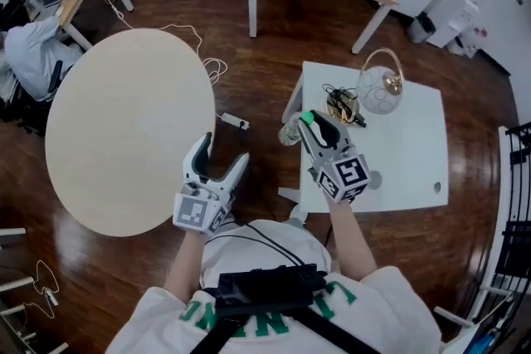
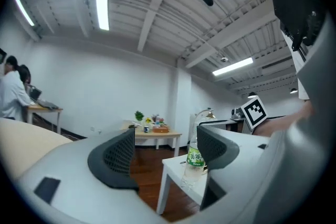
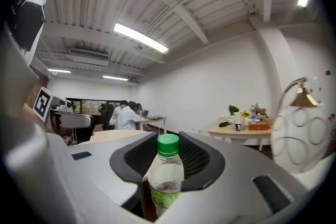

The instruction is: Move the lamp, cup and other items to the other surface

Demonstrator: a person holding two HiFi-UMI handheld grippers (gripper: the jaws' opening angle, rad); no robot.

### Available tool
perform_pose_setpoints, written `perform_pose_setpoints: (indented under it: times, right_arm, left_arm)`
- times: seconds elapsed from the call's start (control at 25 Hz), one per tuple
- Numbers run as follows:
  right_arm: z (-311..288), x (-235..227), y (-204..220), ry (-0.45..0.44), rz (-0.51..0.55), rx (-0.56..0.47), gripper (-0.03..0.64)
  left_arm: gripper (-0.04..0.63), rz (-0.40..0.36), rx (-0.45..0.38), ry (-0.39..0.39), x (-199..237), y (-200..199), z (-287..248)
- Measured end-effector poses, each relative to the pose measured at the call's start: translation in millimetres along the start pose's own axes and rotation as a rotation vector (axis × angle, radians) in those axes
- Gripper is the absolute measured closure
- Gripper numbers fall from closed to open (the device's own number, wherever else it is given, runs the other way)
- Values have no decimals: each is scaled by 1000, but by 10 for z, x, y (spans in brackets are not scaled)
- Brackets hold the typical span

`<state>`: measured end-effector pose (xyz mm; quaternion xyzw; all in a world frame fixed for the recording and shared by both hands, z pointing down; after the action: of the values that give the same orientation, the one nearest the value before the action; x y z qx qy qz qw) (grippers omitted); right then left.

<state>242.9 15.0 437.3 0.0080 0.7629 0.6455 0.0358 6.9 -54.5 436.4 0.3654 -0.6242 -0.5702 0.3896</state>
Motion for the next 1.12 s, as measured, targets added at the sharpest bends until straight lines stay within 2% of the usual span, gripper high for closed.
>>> perform_pose_setpoints:
  times: [0.16,0.32,0.48,0.68,0.8,0.92,1.12]
  right_arm:
    - [-853,585,-105,-231,62,-21,474]
    - [-1541,1298,-206,-429,79,-19,474]
    - [-2188,2362,-195,-654,89,-4,474]
    - [-2805,3645,-66,-889,105,-8,474]
    - [-3036,4318,74,-978,128,21,474]
    - [-3184,4866,232,-1049,212,44,474]
    - [-3279,5280,519,-1114,271,61,474]
  left_arm:
    - [232,31,-5,-237,607,97,589]
    - [232,41,-12,-406,1042,96,1157]
    - [232,52,-15,-576,1418,111,1844]
    - [232,117,-34,-761,1716,53,2523]
    - [232,144,-14,-843,1840,180,2892]
    - [232,155,15,-914,1977,344,3177]
    - [232,168,1,-982,2084,454,3371]
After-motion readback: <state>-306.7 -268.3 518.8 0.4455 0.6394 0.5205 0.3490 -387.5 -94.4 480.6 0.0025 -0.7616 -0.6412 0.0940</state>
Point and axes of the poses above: the fingertips, and each gripper's own axes: z backward along the fingers, x to its left, y out of its underside, the point moved 5 cm from there along z, backward along the fingers, and after that the axes turned 3 degrees about x, right-handed, at the moved point
